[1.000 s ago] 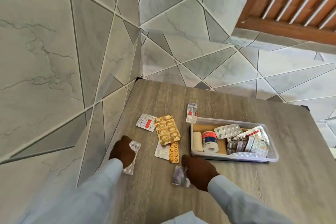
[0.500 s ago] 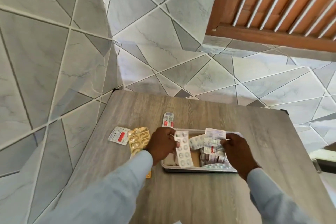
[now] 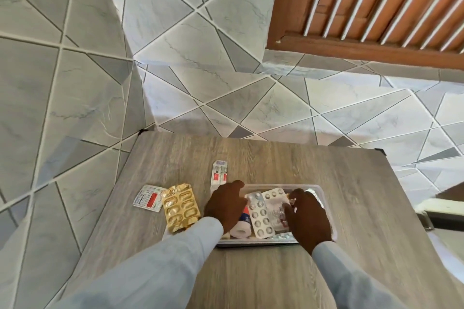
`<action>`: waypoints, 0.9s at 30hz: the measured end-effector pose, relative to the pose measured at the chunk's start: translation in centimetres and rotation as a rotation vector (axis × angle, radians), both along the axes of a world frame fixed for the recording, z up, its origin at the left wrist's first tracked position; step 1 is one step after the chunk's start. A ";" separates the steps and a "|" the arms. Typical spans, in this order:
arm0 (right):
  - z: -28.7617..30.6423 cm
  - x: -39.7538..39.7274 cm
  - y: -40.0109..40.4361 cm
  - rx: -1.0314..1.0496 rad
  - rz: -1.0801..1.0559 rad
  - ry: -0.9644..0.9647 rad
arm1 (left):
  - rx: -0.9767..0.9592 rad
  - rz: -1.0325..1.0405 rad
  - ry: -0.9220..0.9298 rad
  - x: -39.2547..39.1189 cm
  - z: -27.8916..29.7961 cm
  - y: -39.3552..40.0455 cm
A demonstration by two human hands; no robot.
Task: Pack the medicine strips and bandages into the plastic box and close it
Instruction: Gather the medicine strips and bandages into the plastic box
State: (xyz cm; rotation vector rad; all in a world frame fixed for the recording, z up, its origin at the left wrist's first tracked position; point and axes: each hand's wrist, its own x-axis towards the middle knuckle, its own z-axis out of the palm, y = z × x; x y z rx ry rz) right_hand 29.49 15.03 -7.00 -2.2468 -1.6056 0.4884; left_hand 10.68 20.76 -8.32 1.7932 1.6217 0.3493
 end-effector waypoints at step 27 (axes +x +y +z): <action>-7.1 -24.2 7.3 -0.356 0.217 -0.019 | -0.127 0.080 0.474 -21.9 -6.2 3.1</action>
